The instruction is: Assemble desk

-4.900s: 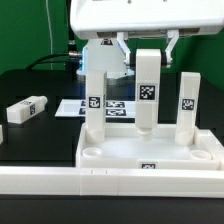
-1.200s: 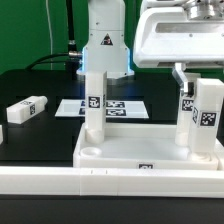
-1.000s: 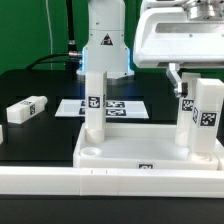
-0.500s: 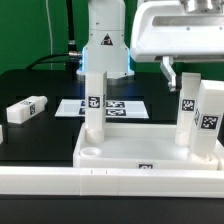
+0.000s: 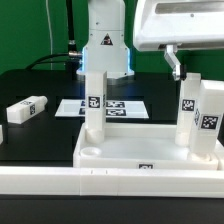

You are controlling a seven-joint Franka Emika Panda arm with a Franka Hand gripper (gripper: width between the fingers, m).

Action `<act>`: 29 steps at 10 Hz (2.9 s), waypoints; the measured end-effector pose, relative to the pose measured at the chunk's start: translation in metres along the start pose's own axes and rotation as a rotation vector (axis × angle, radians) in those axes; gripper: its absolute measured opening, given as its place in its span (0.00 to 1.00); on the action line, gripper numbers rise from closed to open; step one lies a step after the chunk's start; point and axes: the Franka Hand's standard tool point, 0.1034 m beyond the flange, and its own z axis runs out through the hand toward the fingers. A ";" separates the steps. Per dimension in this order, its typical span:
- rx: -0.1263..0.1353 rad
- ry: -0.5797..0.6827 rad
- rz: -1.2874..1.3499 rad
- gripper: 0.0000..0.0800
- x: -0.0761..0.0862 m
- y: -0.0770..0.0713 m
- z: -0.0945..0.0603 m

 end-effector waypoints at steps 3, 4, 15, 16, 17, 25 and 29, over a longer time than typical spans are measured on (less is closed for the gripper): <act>0.022 -0.262 0.029 0.81 -0.008 -0.002 0.008; 0.026 -0.318 0.019 0.81 -0.009 0.002 0.010; 0.008 -0.443 0.044 0.81 0.011 0.018 0.023; 0.008 -0.443 0.046 0.81 0.010 0.015 0.024; 0.009 -0.445 0.054 0.81 0.009 0.010 0.026; 0.001 -0.450 0.087 0.36 0.007 0.005 0.030; -0.047 -0.448 0.298 0.36 0.006 0.006 0.031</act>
Offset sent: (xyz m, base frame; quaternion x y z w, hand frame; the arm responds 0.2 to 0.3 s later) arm 0.0058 -0.0089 -0.0076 -0.0108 -0.1986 0.0027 0.9800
